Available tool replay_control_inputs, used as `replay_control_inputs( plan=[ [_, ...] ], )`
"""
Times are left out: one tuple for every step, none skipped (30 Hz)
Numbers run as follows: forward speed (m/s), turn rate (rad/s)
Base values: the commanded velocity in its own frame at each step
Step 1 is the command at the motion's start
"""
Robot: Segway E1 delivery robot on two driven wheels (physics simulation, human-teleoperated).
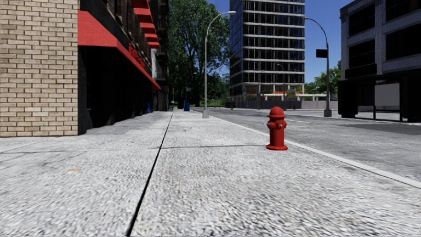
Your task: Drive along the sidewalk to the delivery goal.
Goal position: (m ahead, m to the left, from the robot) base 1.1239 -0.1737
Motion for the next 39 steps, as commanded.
replay_control_inputs(
  plan=[
    [1.71,-0.13],
    [1.71,-0.31],
    [1.65,-0.45],
    [1.44,0.00],
    [1.23,0.00],
    [0.92,0.00],
    [0.92,0.00],
    [0.82,0.00],
    [0.74,0.00],
    [0.00,0.00],
    [0.00,0.00],
    [0.00,0.00],
    [0.00,0.00],
    [0.00,0.00],
    [0.00,0.00],
    [0.00,0.00],
    [0.00,0.00],
    [0.00,0.00],
    [0.00,0.00],
    [0.00,0.00],
    [0.00,0.00],
    [0.00,0.00],
    [0.00,0.00],
    [0.00,0.00],
    [0.00,0.00],
    [0.00,0.00],
    [0.00,0.00],
    [0.00,0.00],
    [0.00,0.00],
    [0.00,0.00],
    [0.00,0.00],
    [0.00,0.00],
    [0.00,0.00],
    [0.00,0.00],
    [0.00,0.00],
    [0.00,0.00],
    [0.00,0.00],
    [0.00,0.00],
    [0.00,0.00]
  ],
)
